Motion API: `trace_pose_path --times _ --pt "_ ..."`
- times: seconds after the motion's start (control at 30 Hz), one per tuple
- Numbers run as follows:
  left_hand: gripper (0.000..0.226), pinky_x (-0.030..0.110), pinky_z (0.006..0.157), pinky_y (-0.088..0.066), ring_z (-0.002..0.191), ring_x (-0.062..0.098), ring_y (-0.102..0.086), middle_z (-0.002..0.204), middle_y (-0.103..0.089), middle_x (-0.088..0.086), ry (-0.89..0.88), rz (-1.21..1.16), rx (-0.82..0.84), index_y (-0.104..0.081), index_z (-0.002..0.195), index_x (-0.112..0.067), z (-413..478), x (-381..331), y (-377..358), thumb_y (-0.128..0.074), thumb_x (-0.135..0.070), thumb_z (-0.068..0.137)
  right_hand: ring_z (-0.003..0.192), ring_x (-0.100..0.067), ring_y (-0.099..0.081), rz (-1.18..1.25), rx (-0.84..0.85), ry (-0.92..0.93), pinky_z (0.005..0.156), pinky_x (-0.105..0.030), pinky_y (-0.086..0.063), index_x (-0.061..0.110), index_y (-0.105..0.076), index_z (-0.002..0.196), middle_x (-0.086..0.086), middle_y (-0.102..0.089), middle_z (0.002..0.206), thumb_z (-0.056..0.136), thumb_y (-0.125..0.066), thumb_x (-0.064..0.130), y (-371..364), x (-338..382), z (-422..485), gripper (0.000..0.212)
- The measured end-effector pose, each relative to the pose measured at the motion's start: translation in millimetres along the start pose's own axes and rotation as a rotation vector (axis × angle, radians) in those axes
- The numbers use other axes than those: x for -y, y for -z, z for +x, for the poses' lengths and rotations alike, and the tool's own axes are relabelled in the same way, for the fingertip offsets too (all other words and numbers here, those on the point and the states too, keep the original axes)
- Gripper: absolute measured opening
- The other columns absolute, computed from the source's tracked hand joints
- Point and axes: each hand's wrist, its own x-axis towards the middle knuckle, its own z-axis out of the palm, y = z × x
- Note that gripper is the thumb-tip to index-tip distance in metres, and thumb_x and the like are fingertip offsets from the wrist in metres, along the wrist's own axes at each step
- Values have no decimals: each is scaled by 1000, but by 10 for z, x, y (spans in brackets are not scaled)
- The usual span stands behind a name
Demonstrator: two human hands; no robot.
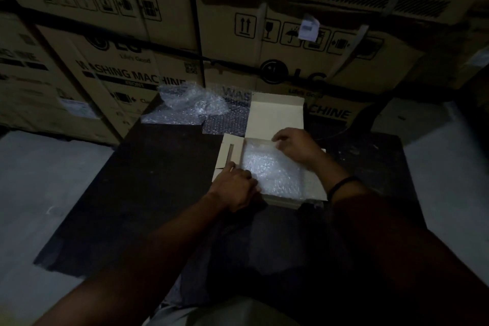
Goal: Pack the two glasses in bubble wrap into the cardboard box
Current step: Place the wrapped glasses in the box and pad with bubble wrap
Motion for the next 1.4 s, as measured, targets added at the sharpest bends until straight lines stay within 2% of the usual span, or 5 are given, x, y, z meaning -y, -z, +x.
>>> trace_pose_path --times 0.33,0.47,0.83,1.1,1.4 --pt "38 43 98 -34 115 26 -47 127 -52 6 195 -52 -71 -60 120 -20 224 -230 203 -47 -44 93 123 -20 -44 -831 351 61 107 -36 -24 30 -58 125 4 -56 128 75 -62 60 229 -455 -307 59" --pt "61 43 91 -38 118 32 -45 149 -37 7 -145 -81 -125 -39 142 -27 392 -341 187 -59 -42 86 127 -23 -35 -957 374 101 113 -43 -12 34 -56 127 5 -51 135 80 -55 63 194 -424 -286 55" --pt "50 42 95 -32 127 31 -31 155 -27 -7 -276 64 175 -20 148 -39 587 -510 274 -32 -48 100 105 -24 -56 -691 319 26 85 -33 -48 21 -63 108 -4 -59 115 83 -66 27 384 -369 -277 26" --pt "46 45 99 -33 132 35 -26 154 -23 -1 -257 161 232 -26 146 -42 618 -612 331 -28 -49 100 111 -24 -42 -1030 286 227 89 -39 -36 21 -65 114 0 -47 134 90 -48 31 285 -353 -290 30" --pt "45 40 93 -33 126 34 -31 156 -23 -4 -353 187 143 -28 147 -29 534 -604 306 -30 -35 102 102 -26 -54 -849 183 127 85 -34 -36 21 -60 106 -6 -62 102 89 -57 25 265 -293 -279 18"
